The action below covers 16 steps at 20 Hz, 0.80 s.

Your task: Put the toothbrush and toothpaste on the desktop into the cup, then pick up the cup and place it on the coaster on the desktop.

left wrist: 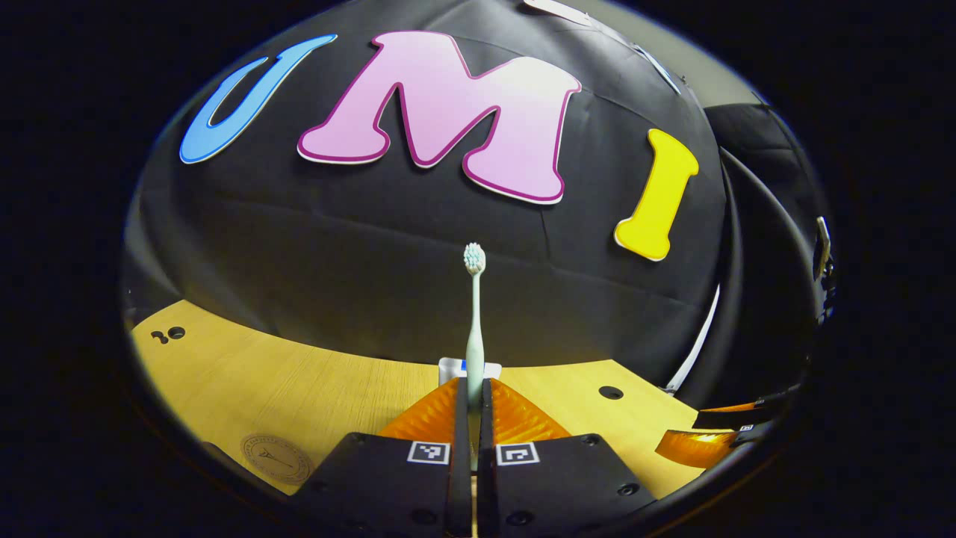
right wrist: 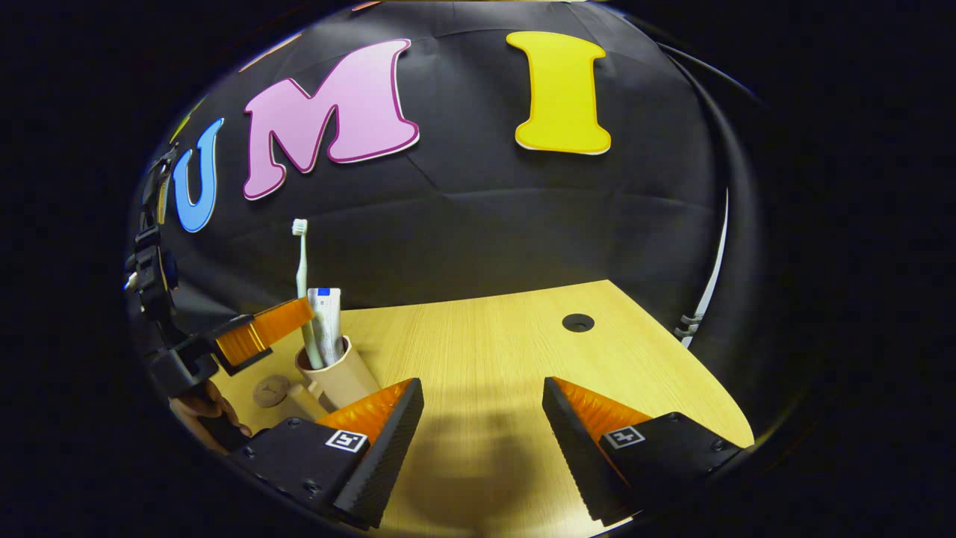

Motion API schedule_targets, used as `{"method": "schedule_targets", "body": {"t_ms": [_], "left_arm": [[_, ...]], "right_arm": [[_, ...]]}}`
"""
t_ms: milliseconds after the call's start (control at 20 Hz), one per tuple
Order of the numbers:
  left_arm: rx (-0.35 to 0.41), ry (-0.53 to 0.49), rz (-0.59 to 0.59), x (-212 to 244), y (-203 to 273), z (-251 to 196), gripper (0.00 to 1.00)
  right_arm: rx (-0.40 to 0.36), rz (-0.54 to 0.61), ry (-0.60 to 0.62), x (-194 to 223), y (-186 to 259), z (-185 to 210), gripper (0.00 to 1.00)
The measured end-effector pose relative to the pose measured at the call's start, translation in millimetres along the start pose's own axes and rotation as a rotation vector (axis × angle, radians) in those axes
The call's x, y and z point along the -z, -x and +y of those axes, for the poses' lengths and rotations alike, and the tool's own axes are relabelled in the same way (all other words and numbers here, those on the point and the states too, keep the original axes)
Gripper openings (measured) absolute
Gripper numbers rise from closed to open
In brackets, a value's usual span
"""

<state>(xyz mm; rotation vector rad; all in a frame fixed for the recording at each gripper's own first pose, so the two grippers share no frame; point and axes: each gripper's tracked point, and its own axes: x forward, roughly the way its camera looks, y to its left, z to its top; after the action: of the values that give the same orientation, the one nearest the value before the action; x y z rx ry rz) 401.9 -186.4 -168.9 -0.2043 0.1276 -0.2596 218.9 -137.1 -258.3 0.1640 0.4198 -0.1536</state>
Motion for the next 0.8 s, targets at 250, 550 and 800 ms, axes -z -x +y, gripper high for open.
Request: {"method": "schedule_targets", "body": {"t_ms": [250, 550, 800], "left_arm": [[-0.023, -0.022, 0.028, 17, 0, 4, 0.13], [-0.036, -0.038, 0.055, 28, 15, 5, 0.57], [-0.075, -0.091, 0.035, 8, 70, 13, 1.00]], "right_arm": [[-0.017, 0.017, 0.032, 4, 1, 14, 0.98], [-0.027, 0.022, 0.048, -1, 11, 22, 0.98], [-0.061, -0.025, 0.065, -41, 12, 38, 0.98]]}}
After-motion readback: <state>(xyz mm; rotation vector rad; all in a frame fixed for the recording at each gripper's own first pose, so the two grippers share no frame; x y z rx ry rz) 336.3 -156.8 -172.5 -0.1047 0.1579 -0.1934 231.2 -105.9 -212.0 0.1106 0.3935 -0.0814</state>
